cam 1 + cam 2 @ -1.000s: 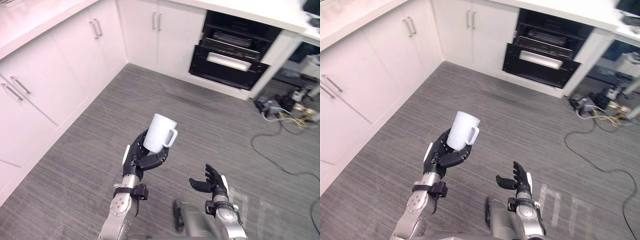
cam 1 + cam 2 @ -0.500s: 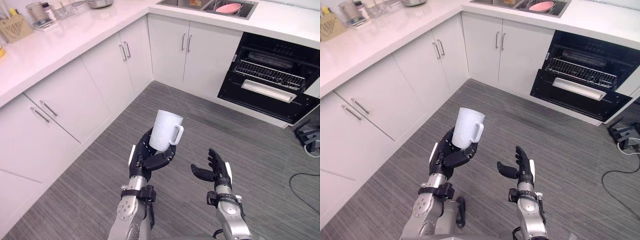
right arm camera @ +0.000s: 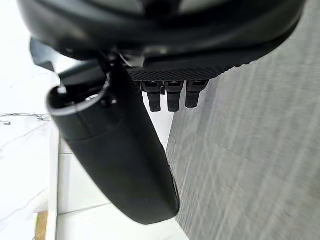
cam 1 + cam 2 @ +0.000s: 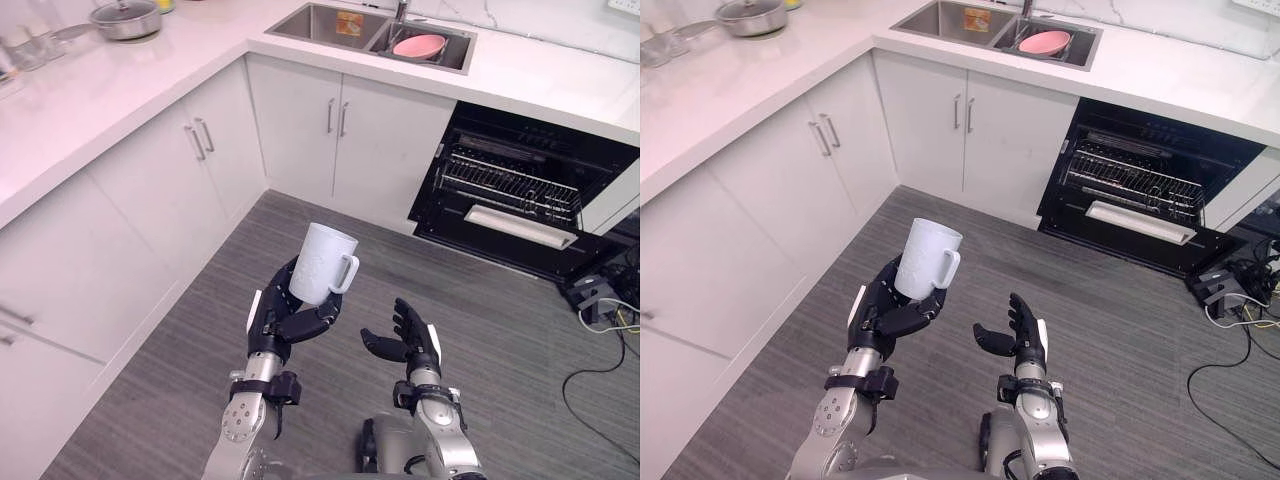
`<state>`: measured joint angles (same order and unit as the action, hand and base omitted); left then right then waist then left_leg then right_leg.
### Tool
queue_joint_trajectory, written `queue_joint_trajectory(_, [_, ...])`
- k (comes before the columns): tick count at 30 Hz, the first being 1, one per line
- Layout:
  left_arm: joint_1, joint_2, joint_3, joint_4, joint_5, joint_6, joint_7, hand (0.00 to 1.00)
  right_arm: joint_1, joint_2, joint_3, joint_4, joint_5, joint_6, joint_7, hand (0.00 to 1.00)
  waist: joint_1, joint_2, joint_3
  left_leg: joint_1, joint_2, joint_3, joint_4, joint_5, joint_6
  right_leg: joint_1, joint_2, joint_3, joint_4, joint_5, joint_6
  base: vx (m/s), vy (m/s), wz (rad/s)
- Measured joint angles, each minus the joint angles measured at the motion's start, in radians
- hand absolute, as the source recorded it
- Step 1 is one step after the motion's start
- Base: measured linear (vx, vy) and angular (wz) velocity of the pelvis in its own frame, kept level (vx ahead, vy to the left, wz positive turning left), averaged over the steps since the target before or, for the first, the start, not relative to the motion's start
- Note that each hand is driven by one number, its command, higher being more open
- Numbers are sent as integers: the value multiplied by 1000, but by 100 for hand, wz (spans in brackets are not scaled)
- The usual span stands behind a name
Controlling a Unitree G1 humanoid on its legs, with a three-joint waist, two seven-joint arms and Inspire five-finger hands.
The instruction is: Walk over to the sink, pick up the cup, carry it to the dishwasher, place the cup inside the dishwasher, then close the dishwasher door
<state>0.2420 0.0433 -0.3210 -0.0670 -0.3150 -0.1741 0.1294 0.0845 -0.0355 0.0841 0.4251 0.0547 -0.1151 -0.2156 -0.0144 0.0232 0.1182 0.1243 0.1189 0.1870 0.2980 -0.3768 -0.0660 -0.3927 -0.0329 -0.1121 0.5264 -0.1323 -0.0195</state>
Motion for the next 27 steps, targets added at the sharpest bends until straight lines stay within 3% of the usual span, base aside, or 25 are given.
queue_joint_trajectory(2, [0,-15,-2,10,0,10,0,30,12,-5,0,-6,0,4,-3,90,-5,11,5,-40,33,-39,153,23,-13,53,20,-29,-10,-40,-20,510,-137,16])
queue_joint_trajectory(3, [1,-25,-1,14,0,18,0,30,30,-4,0,-20,1,6,-5,90,-4,12,11,-90,56,-53,305,68,-24,105,30,-38,-31,-53,-29,579,-175,16])
queue_joint_trajectory(4, [10,-33,1,11,0,18,-2,30,77,-5,13,-83,2,6,-9,90,11,17,20,-191,107,-48,597,183,-29,218,40,-38,-93,-68,-36,557,-152,7])
queue_joint_trajectory(6, [21,-40,1,-14,0,17,-4,30,102,0,22,-156,2,5,-13,90,31,17,20,-309,146,-24,760,147,-17,306,43,-26,-156,-77,-41,453,-44,-20])
queue_joint_trajectory(7, [22,-46,2,-36,0,13,-7,30,100,1,21,-200,2,-8,-14,90,51,16,18,-385,156,4,727,108,3,348,40,-6,-200,-84,-33,322,11,-38])
queue_joint_trajectory(9, [23,-52,8,-48,0,9,-13,30,87,0,20,-211,2,-15,-14,90,66,15,19,-431,152,15,644,85,25,372,32,15,-216,-95,-22,271,103,-32])
queue_joint_trajectory(11, [30,-55,13,-47,0,9,-20,30,74,-2,10,-206,3,-17,-17,90,73,8,19,-468,108,-5,442,78,30,412,3,38,-225,-125,11,309,208,-26])
queue_joint_trajectory(13, [48,-59,19,-46,0,8,-21,30,60,-12,4,-171,3,-18,-19,90,76,22,7,-453,37,-83,180,155,11,425,-24,78,-210,-164,59,315,261,-47])
queue_joint_trajectory(14, [54,-48,30,-29,0,7,-20,30,33,-10,3,-106,3,-16,-20,90,82,5,2,-418,4,-77,132,287,20,428,-47,130,-201,-188,80,358,294,-42])
queue_joint_trajectory(16, [43,-23,43,-2,0,10,-9,30,33,5,3,-76,5,-5,-19,90,65,-29,-1,-420,-39,-61,148,265,56,449,-88,189,-250,-180,81,413,309,-16])
queue_joint_trajectory(18, [54,-16,57,-2,0,18,-3,30,34,13,3,-72,22,-4,-8,90,72,-33,-1,-428,-42,-38,218,239,92,466,-100,219,-263,-165,104,304,200,-35])
queue_joint_trajectory(19, [58,-14,59,-4,0,18,-2,30,41,18,3,-85,39,-5,-5,90,71,-29,-3,-408,-42,-30,229,201,88,457,-97,237,-225,-157,117,269,162,-59])
queue_joint_trajectory(21, [58,-9,58,-15,1,18,-2,30,40,26,3,-97,41,-5,-3,90,72,-34,1,-342,-24,10,194,138,64,364,-82,262,-9,-151,138,273,154,-70])
queue_joint_trajectory(22, [57,1,56,-18,2,18,-2,30,38,38,3,-111,42,-5,-1,90,70,-48,5,-299,-25,49,174,123,70,275,-91,262,184,-110,215,174,72,-64])
queue_joint_trajectory(23, [58,7,57,-18,2,18,-2,30,38,42,3,-119,42,-5,-1,90,67,-54,9,-272,-26,68,166,118,77,238,-99,260,266,-73,240,154,49,-75])
queue_joint_trajectory(24, [66,16,58,-19,2,20,0,30,39,52,4,-130,44,-6,-1,90,51,-54,11,-219,-23,92,155,107,89,199,-116,237,371,-51,207,270,56,-75])
queue_joint_trajectory(25, [72,14,62,-34,3,21,5,30,41,58,12,-156,49,-6,1,90,47,-50,12,-169,-16,104,137,76,81,158,-118,195,438,-87,151,290,44,-76])
queue_joint_trajectory(27, [76,16,64,-88,16,20,11,30,42,73,23,-210,71,-8,10,90,47,-52,15,-123,-4,131,120,33,66,79,-118,133,466,-134,103,288,-40,-64])
